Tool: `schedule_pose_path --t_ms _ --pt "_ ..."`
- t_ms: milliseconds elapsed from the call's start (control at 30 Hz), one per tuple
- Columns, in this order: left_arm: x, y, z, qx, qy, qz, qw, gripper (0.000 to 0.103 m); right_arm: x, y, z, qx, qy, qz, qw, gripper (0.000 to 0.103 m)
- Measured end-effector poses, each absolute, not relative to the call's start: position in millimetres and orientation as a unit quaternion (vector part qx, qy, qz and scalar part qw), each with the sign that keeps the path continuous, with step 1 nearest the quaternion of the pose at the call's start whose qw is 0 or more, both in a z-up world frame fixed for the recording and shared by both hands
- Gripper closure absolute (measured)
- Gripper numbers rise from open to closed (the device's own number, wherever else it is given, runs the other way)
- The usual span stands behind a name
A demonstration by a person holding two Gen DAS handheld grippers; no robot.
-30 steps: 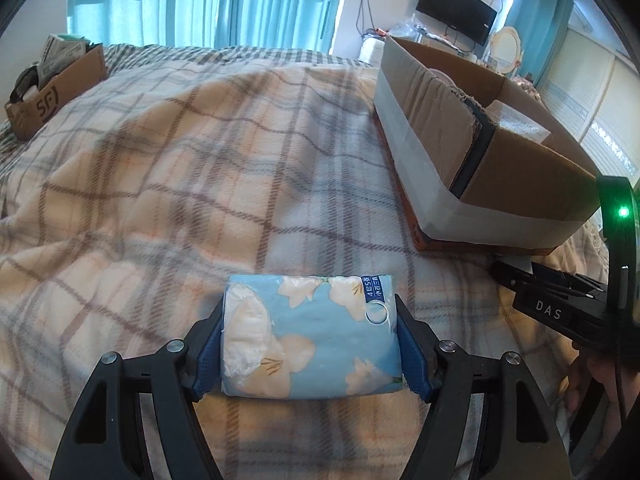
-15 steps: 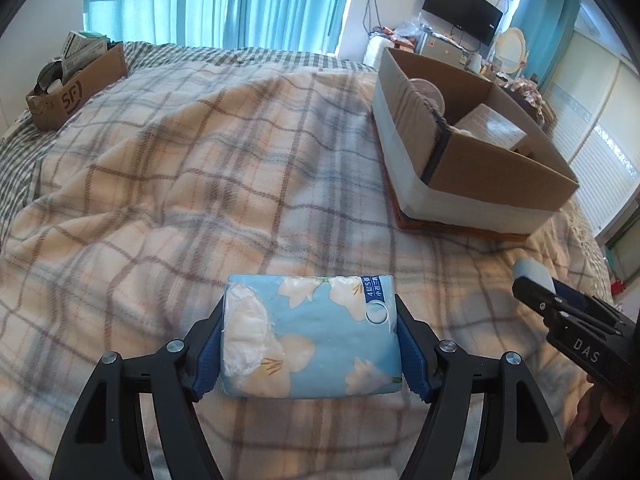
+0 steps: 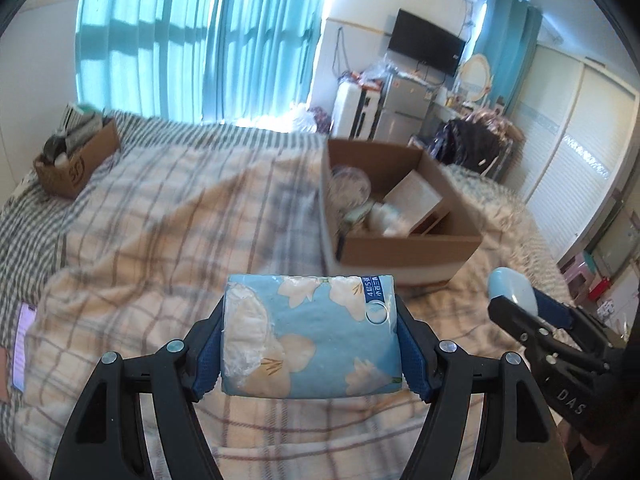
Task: Organize objects
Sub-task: 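Carry tissue pack and earbud case into the cardboard box and open both tools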
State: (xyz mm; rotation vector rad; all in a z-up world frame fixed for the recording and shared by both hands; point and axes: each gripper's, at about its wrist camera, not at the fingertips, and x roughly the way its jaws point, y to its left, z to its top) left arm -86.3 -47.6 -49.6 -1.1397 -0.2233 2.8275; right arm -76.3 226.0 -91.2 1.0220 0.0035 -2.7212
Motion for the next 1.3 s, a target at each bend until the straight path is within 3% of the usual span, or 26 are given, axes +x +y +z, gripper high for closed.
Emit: schedule_pose_path --t_ms 267,567,900,1300 --pt "-120.9 -25.0 4.3 -0.331 -0.053 0.94 0.061 0.029 -96.1 236.2 -32.2 0.301 0.001 -0.944 0.138 0.047" --pt "-188.1 8.9 17.7 -0.323 -0.036 0.942 0.078 0.029 -155.1 246.2 1.2 0.283 -0.006 -0.947 0.151 0.047" --pt "-280.7 21.3 -34.1 -0.363 -0.03 0.928 0.081 0.029 -254.2 245.8 -23.2 0.316 -0.007 -0.938 0.143 0.047" --pt "-315.0 40.0 -104.6 -0.4 -0.022 0.909 0.112 0.029 -344.6 239.2 -93.7 0.377 -0.036 -0.915 0.139 0.047"
